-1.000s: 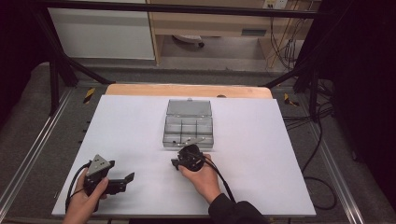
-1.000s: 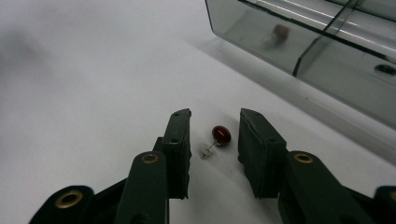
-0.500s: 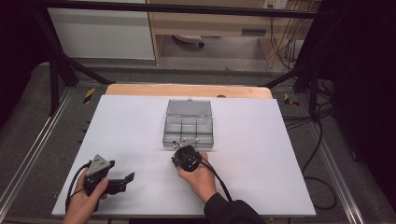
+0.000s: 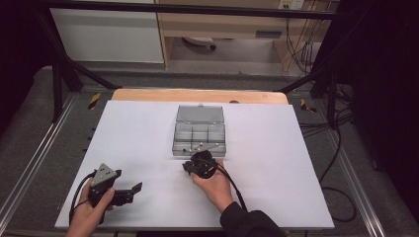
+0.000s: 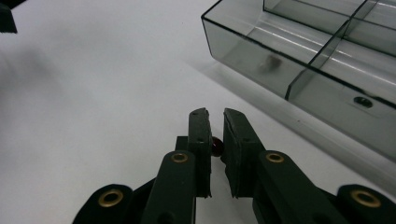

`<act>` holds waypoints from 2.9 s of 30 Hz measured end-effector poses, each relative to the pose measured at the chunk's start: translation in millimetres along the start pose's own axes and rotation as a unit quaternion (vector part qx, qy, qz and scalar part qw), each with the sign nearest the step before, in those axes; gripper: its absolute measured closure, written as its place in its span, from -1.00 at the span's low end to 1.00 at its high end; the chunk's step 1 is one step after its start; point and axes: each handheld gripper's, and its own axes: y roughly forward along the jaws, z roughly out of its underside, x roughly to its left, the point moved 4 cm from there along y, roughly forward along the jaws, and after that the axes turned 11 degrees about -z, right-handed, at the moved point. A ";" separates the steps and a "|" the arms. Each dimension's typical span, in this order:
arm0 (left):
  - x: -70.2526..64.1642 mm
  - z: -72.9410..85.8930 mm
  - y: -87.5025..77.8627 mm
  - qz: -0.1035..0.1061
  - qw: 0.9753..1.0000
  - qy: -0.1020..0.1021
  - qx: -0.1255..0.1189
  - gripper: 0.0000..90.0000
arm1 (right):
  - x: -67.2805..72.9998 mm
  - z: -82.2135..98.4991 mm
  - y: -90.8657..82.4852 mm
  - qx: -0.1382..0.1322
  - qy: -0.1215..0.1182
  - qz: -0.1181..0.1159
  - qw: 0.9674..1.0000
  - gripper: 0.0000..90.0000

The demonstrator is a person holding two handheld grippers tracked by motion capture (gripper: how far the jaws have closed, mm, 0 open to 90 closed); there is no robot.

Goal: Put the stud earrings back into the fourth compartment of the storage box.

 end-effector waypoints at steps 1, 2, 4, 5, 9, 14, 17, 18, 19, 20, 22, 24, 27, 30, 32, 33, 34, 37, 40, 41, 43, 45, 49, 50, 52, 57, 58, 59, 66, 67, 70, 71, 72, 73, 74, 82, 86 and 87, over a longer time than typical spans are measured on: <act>0.0 0.0 0.1 0.000 1.000 0.000 0.000 -0.83 | -0.4 -1.1 -1.2 -0.003 -0.001 -0.003 1.000 0.81; 0.0 0.0 0.2 0.000 1.000 0.000 0.000 -0.83 | -0.4 -2.5 -2.6 -0.004 0.000 -0.003 1.000 0.81; -0.1 0.0 0.2 0.000 1.000 0.000 0.000 -0.83 | -1.0 -5.8 -5.5 -0.008 0.000 -0.004 1.000 0.81; -0.1 0.0 0.1 0.000 1.000 0.001 0.000 -0.83 | -1.2 -7.5 -6.8 -0.011 0.002 -0.006 1.000 0.81; 0.0 0.0 0.1 0.000 1.000 0.000 0.000 -0.83 | -2.4 -14.8 -12.0 -0.019 0.002 -0.008 1.000 0.82; 0.1 0.1 0.2 0.000 1.000 0.000 0.000 -0.83 | -5.0 -28.5 -18.4 -0.030 0.001 -0.010 0.999 0.82; -0.1 0.1 0.5 0.000 1.000 0.000 0.001 -0.83 | -6.5 -39.2 -21.6 -0.041 0.003 -0.013 0.999 0.81; -0.1 0.2 0.4 0.000 1.000 0.000 0.001 -0.83 | -7.4 -42.9 -21.9 -0.044 0.002 -0.012 0.999 0.81; -0.2 0.2 0.3 0.000 1.000 0.000 0.001 -0.83 | -8.3 -46.7 -22.3 -0.047 0.003 -0.010 0.999 0.81; -0.1 0.2 0.2 0.000 1.000 0.000 0.001 -0.83 | -9.1 -50.3 -22.4 -0.049 0.004 -0.010 0.999 0.81; 0.3 0.3 0.2 0.000 1.000 0.001 0.001 -0.83 | -10.5 -56.9 -21.9 -0.057 0.007 -0.012 0.998 0.81; 0.5 0.3 0.3 0.000 1.000 0.000 0.001 -0.83 | -11.8 -62.6 -20.9 -0.062 0.007 -0.009 0.998 0.81; 0.9 0.4 0.1 0.000 1.000 0.000 0.001 -0.83 | -12.4 -70.3 -19.2 -0.068 0.007 -0.009 0.998 0.81; 1.1 0.4 0.0 0.000 1.000 0.000 0.001 -0.83 | -13.7 -76.4 -16.7 -0.068 0.002 -0.002 0.998 0.81; 1.2 0.4 -0.1 0.000 1.000 0.000 0.001 -0.83 | -14.6 -79.5 -15.3 -0.069 0.003 -0.003 0.998 0.81; 1.2 0.4 -0.1 0.000 1.000 0.000 0.001 -0.83 | -15.1 -80.4 -14.8 -0.069 0.002 -0.001 0.998 0.81; 1.3 0.4 -0.1 0.000 1.000 0.000 0.001 -0.83 | -15.4 -81.1 -14.4 -0.070 0.002 -0.001 0.998 0.81; 1.3 0.4 -0.1 0.000 1.000 0.000 0.001 -0.83 | -16.7 -83.2 -13.1 -0.067 0.001 0.002 0.998 0.81; 0.5 0.5 0.1 0.001 1.000 0.000 0.001 -0.83 | -17.4 -85.0 -12.1 -0.061 -0.012 0.012 0.998 0.81; 0.5 0.5 0.2 0.001 1.000 0.001 0.002 -0.83 | -18.2 -85.4 -11.0 -0.059 -0.017 0.013 0.998 0.81; 0.5 0.5 0.2 0.001 1.000 0.000 0.002 -0.83 | -19.1 -86.0 -9.5 -0.056 -0.016 0.015 0.998 0.81; 0.8 0.5 0.0 0.001 1.000 0.000 0.002 -0.83 | -20.5 -86.7 -7.8 -0.053 -0.014 0.017 0.998 0.81; 0.1 0.7 0.2 0.001 1.000 0.001 0.002 -0.83 | -24.3 -87.3 -2.1 -0.049 -0.015 0.022 0.998 0.81; -0.1 0.7 0.2 0.002 1.000 0.001 0.002 -0.83 | -25.6 -87.1 -0.4 -0.046 -0.016 0.024 0.999 0.81; -0.1 0.6 0.3 0.002 1.000 0.001 0.002 -0.83 | -27.3 -86.7 2.3 -0.043 -0.017 0.026 0.999 0.81; 0.9 0.7 0.1 0.001 1.000 0.000 0.002 -0.83 | -30.3 -85.1 7.5 -0.030 -0.023 0.035 0.999 0.81; 0.8 0.7 0.1 0.001 1.000 0.000 0.002 -0.83 | -30.9 -84.0 8.4 -0.026 -0.023 0.035 0.999 0.81; 0.6 0.7 0.2 0.001 1.000 0.001 0.002 -0.83 | -31.4 -83.0 9.1 -0.023 -0.023 0.036 0.999 0.81; 0.8 0.6 0.1 0.001 1.000 0.000 0.002 -0.83 | -32.6 -80.8 15.1 -0.015 -0.027 0.039 0.999 0.81; 0.8 0.7 0.1 0.001 1.000 0.000 0.002 -0.83 | -32.5 -80.4 15.9 -0.013 -0.026 0.040 0.999 0.81; 0.8 0.7 0.2 0.002 1.000 0.000 0.002 -0.83 | -32.9 -78.6 18.6 -0.010 -0.026 0.041 0.999 0.80; 0.9 0.8 0.2 0.002 1.000 0.000 0.003 -0.83 | -32.6 -77.8 19.5 -0.007 -0.028 0.040 0.999 0.78; 1.0 0.8 0.1 0.002 1.000 0.000 0.003 -0.83 | -31.9 -77.3 20.4 -0.005 -0.026 0.034 0.999 0.73; 1.2 0.9 0.1 0.001 1.000 0.000 0.002 -0.83 | -31.2 -76.6 20.5 -0.003 -0.021 0.028 0.999 0.67; 1.8 1.0 -0.1 0.000 1.000 0.001 0.003 -0.83 | -31.0 -76.6 19.9 -0.006 -0.022 0.031 0.999 0.62; 1.8 -0.4 -0.8 0.000 1.000 -0.001 -0.003 -0.83 | -21.3 -73.6 5.9 -0.024 -0.034 0.028 0.999 0.10; 2.2 -0.1 -0.4 -0.002 1.000 -0.005 -0.001 -0.83 | -21.0 -74.0 -3.5 -0.035 -0.033 0.043 0.998 -0.24; 2.4 0.0 -0.6 -0.004 1.000 -0.007 -0.002 -0.83 | -20.8 -74.3 -6.1 -0.038 -0.031 0.045 0.998 -0.33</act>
